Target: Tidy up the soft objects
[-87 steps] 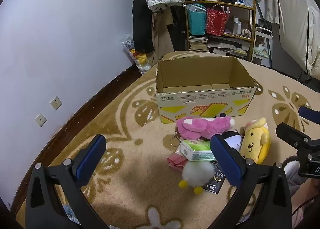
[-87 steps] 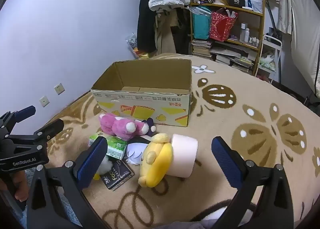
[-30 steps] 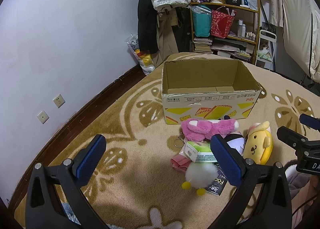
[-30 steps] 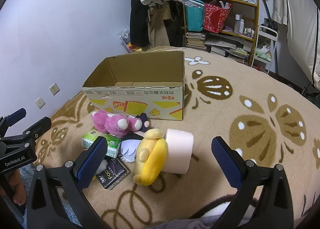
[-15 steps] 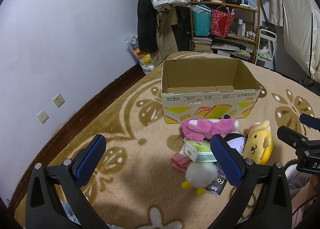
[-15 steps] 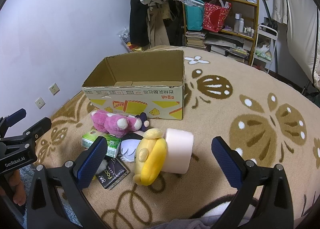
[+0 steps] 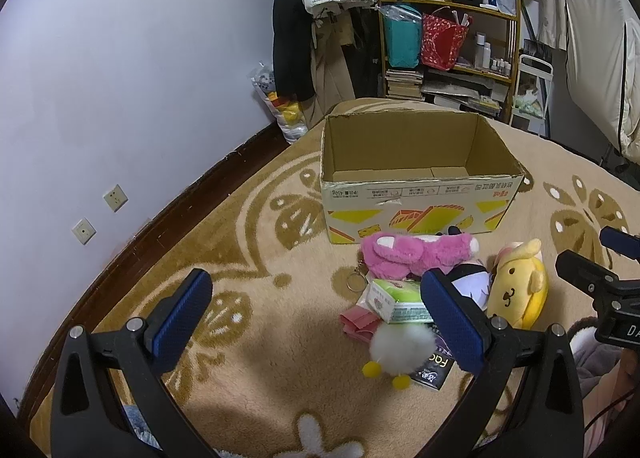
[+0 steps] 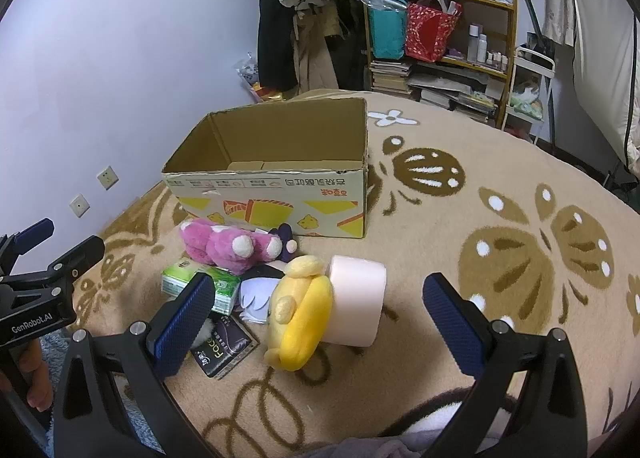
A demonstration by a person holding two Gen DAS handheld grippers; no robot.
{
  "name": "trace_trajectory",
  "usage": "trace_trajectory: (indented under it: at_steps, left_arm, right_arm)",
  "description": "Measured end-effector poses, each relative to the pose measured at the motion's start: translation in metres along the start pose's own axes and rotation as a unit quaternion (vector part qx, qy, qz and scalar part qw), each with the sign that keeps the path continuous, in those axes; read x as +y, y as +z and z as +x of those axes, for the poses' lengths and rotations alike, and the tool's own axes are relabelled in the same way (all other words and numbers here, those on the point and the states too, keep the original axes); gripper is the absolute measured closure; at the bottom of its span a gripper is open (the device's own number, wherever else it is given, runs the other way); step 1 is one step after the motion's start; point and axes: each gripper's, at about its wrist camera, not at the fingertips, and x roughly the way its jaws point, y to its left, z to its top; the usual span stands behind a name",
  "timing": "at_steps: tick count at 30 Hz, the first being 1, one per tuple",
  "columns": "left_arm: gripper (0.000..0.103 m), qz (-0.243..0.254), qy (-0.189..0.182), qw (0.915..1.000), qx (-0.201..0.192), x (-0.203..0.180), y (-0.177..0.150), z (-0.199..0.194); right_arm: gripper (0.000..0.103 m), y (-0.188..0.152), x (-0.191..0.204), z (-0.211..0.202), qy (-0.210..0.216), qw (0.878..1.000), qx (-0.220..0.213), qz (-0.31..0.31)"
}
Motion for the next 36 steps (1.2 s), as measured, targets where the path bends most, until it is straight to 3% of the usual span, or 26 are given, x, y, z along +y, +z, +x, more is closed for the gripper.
trace_trajectory:
  at_steps: [32,36]
  left_arm:
    - [0.000,0.001,-0.001,1.0000,0.006,0.0020,0.0006,0.0019]
    - [0.000,0.004,-0.014,0.9998,0.014,0.0005,-0.0006,0.0054]
  right_arm:
    - [0.000,-0.0008,-0.0005,0.0004,0.002,1.000,0.001,-0.001]
    - [0.000,0.0002,-0.0002,0.0007,0.006,1.000,0.001,-0.001]
